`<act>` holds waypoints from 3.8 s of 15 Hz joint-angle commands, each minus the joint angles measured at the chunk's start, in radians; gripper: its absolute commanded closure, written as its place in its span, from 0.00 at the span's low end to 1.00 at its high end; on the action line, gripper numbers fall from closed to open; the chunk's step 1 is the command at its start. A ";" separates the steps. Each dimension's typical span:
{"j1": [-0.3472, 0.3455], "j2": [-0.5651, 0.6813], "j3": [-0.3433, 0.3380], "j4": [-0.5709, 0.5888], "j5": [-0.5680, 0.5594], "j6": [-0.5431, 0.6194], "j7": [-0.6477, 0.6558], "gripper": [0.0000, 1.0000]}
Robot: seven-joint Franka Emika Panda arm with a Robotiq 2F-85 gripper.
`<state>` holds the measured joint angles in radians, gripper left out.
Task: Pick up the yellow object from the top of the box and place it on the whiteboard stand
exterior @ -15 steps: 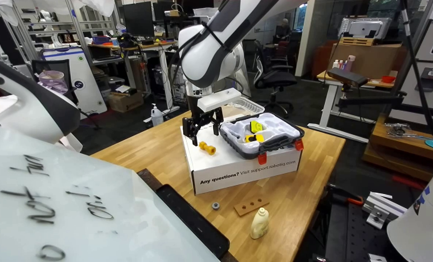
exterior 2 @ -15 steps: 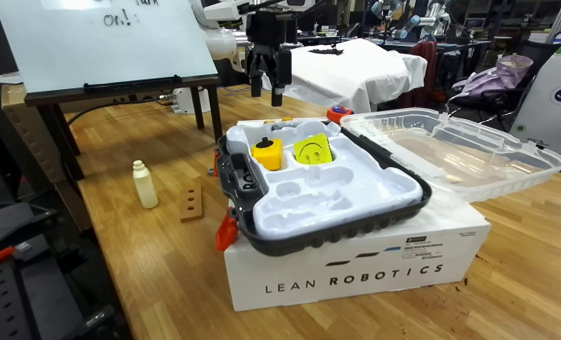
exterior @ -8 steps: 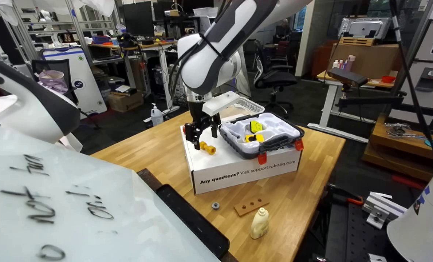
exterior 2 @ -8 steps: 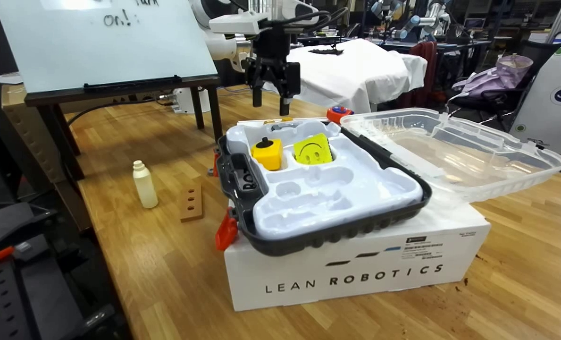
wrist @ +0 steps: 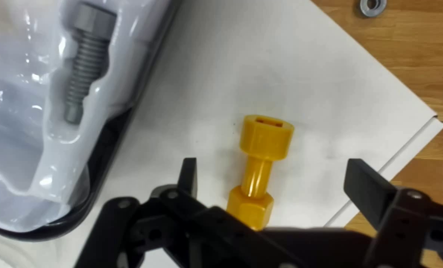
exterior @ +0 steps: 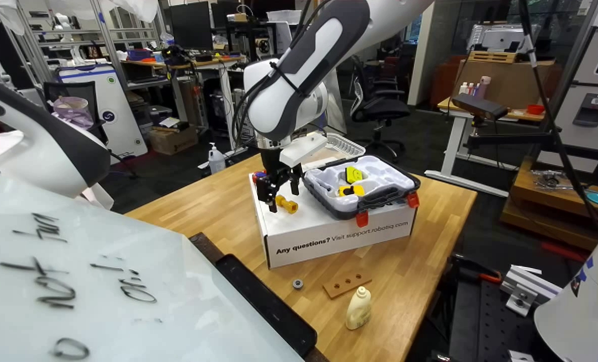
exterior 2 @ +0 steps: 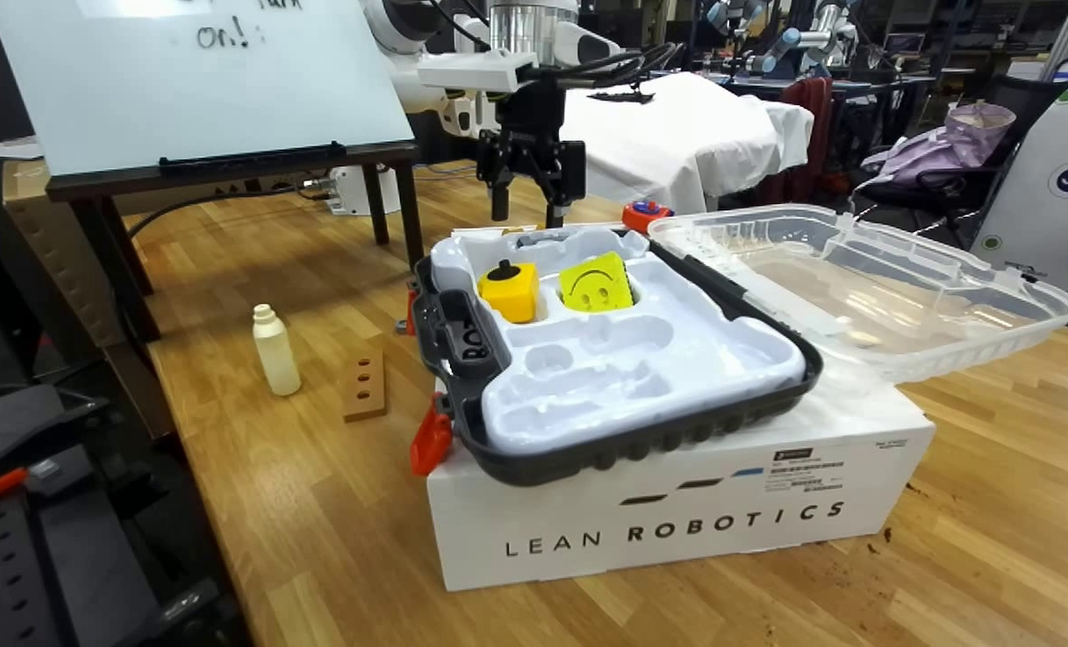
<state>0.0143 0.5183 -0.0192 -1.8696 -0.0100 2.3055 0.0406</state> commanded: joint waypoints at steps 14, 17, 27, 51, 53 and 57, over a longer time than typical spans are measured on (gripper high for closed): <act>0.004 0.035 0.008 0.043 0.021 -0.016 0.026 0.82; 0.013 0.017 0.003 0.027 0.008 -0.009 0.030 1.00; 0.044 -0.181 0.019 -0.126 -0.068 0.018 -0.013 0.95; 0.208 -0.425 0.160 -0.314 -0.061 -0.077 0.419 0.95; 0.213 -0.428 0.173 -0.320 -0.040 -0.082 0.407 0.95; 0.220 -0.445 0.200 -0.328 0.014 -0.081 0.379 0.95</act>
<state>0.2373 0.1066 0.1682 -2.1791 -0.0375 2.2353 0.4502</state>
